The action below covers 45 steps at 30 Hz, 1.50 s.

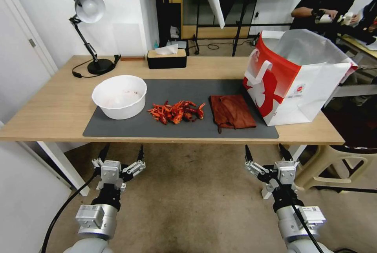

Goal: Sweep shrimp from table into container with towel, then put container into takeout bag.

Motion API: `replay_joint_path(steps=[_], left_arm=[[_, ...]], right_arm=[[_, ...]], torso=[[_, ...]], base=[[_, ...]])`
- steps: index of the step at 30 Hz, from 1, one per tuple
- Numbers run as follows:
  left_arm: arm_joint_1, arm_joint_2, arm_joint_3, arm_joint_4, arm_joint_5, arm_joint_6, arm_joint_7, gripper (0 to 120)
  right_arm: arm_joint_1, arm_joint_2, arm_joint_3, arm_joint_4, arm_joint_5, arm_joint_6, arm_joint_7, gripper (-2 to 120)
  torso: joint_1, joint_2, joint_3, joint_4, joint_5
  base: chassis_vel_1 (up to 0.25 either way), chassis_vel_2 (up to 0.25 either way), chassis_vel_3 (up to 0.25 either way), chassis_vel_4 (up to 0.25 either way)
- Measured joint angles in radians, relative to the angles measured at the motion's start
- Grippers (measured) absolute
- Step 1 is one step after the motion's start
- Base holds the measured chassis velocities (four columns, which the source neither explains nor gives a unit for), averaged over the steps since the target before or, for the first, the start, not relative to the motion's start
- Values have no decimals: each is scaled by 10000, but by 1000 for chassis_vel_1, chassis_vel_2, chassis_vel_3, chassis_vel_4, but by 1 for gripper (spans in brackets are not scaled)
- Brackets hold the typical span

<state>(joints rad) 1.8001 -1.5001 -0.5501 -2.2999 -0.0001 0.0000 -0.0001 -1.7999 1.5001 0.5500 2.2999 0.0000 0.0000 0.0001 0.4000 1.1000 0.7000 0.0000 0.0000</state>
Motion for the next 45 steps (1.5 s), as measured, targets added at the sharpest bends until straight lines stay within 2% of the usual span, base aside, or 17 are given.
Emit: replay_joint_path(steps=[18,20,21,23,24,25,26,28,29,30,32,36,44,45], left_arm=[[-22,56,23,-2,-64,35,-50,100],[-132,321,167,-24,-415,257,-302,100],[-132,321,167,-24,-415,257,-302,100],[-432,982,517,-112,-1252,799,-904,100],[-525,1200,640,-140,-1532,979,-1102,100],[-525,1200,640,-140,-1532,979,-1102,100],[-708,1637,872,-196,-2097,1344,-1507,100],[-921,2137,1137,-262,-2740,1757,-1964,100],[-921,2137,1137,-262,-2740,1757,-1964,100],[-1084,2521,1343,-310,-3237,2079,-2322,100],[-1301,3030,1492,-239,-3800,2047,-2526,100],[-1359,3220,1461,-121,-3990,1788,-2483,100],[-1405,3170,1414,128,-3856,1410,-2446,100],[-1481,3183,1368,255,-3752,1158,-2409,100]], right_arm=[[-4,-12,-27,15,0,-73,0,100],[-35,-90,-175,134,-29,-470,-42,100],[-35,-90,-175,134,-29,-470,-42,100],[-121,-269,-548,425,-135,-1429,-178,100],[-149,-330,-669,518,-171,-1752,-226,100],[-149,-330,-669,518,-171,-1752,-226,100],[-199,-446,-894,706,-224,-2350,-327,100],[-135,-556,-827,898,-95,-2527,-474,100],[-135,-556,-827,898,-95,-2527,-474,100],[-86,-607,-751,980,-16,-2538,-540,100],[-32,-656,-652,1056,108,-2515,-563,100],[37,-733,-491,1128,262,-2506,-565,100],[51,-836,-365,1128,350,-2470,-567,100],[54,-844,-354,1129,350,-2464,-568,100]], torso=[[0,0,0,0,0],[0,0,0,2,0],[0,0,0,2,0],[0,0,0,-1,-1],[0,0,0,0,-2],[0,0,0,0,-2],[0,0,0,-1,-1],[0,0,0,0,-5],[0,0,0,0,-5],[0,0,0,0,-2],[0,0,0,-4,1],[0,0,0,1,-1],[0,0,1,1,0],[0,0,0,2,-1]], base=[[0,0,0,0],[0,0,0,0],[0,0,0,0],[0,0,0,0],[0,0,0,0],[0,0,0,0],[0,0,0,0],[0,0,0,0],[0,0,0,0],[0,0,0,0],[0,0,0,0],[0,0,0,0],[0,0,0,0],[0,0,0,0]])
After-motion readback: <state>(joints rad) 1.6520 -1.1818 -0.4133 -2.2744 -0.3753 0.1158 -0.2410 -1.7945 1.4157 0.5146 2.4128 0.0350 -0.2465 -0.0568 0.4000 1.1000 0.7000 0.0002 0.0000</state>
